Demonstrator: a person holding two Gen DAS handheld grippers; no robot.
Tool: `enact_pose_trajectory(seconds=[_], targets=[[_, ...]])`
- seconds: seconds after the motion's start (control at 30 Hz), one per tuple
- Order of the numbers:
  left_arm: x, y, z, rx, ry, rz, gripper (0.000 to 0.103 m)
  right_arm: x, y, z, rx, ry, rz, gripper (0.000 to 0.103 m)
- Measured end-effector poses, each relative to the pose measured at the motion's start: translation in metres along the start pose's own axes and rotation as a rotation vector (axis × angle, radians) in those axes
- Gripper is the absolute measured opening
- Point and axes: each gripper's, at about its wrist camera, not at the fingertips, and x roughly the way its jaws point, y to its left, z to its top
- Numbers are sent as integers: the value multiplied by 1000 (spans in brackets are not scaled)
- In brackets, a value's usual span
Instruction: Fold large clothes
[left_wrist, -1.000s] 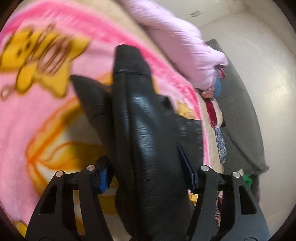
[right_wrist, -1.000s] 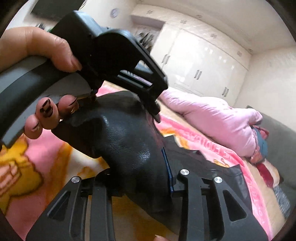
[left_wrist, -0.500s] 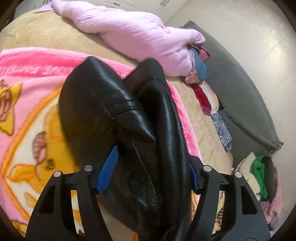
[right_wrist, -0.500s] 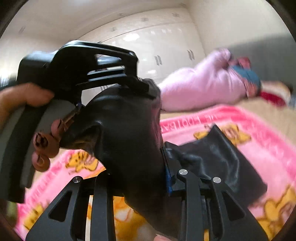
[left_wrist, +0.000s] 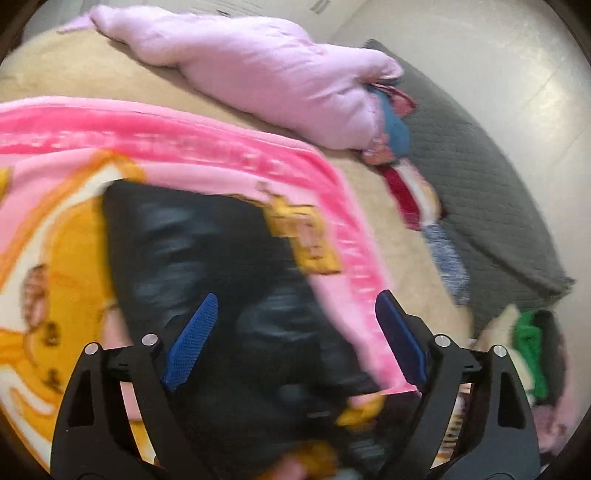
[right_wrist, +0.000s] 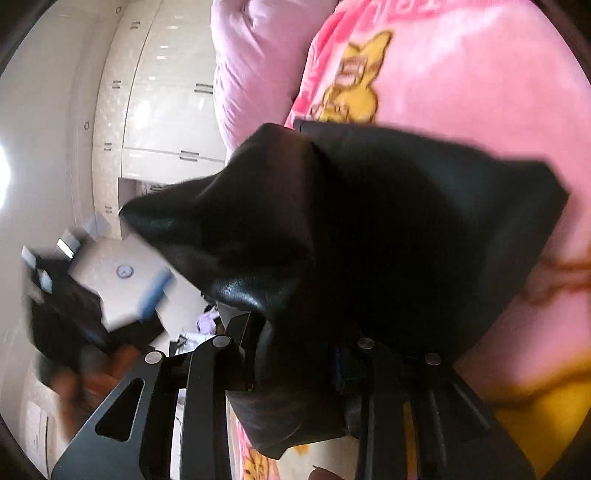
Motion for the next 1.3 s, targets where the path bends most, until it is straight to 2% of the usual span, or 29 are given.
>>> enact_pose_trajectory(seconds=[0.07,0.13,0.2,0.23,0.3,0.33,0.37,0.4,0.43,0.5,0.57,0.6,0.67,0.7,0.77,0.8,0.87,0.93,0.97,1.0,1.1,1.2,1.3], targets=[[0,21,-14,9,-19,91,80,-11,9,7,-32,-33,8,28],[4,37,-28,20,-22,158,80,-16,15,9,-80,-57,-41,28],[25,45,-46,66,42,194,80,-12,8,10,-58,-33,-110,36],[33,45,-51,78,65,201,80,-11,7,3,-66,-11,-147,48],[48,47,-64,80,85,190,80,-9,7,7,-96,53,-155,52],[48,50,-65,67,75,185,80,-12,9,8,-96,78,-141,67],[47,53,-65,48,66,168,81,-17,14,10,-101,97,-122,90],[47,55,-64,43,65,164,81,-23,22,20,-123,83,-125,96],[46,54,-63,53,61,169,81,-33,28,24,-153,52,-149,96],[42,50,-63,97,50,192,81,-55,43,34,-211,-55,-221,97],[40,42,-65,128,47,203,81,-68,53,39,-235,-130,-230,97],[40,40,-65,136,48,204,81,-74,69,40,-299,-175,-234,97],[41,38,-67,140,50,201,81,-73,90,52,-415,-194,-257,95],[41,38,-67,140,50,202,81,-68,108,48,-511,-197,-306,92],[43,39,-67,136,48,199,81,-56,122,44,-595,-162,-371,62],[44,39,-67,136,47,200,81,-41,121,48,-583,-104,-381,60],[44,39,-69,142,44,204,81,-18,111,46,-574,-21,-431,60],[44,37,-69,149,42,209,81,-2,99,47,-612,1,-522,58],[44,37,-68,154,44,208,81,3,92,46,-619,11,-565,53],[45,37,-69,159,53,202,81,5,80,47,-589,19,-580,51],[50,36,-72,172,68,184,85,1,42,55,-451,19,-544,50],[60,37,-75,157,77,164,86,1,22,51,-440,17,-564,49],[68,42,-77,132,77,146,92,1,9,49,-415,10,-561,48]])
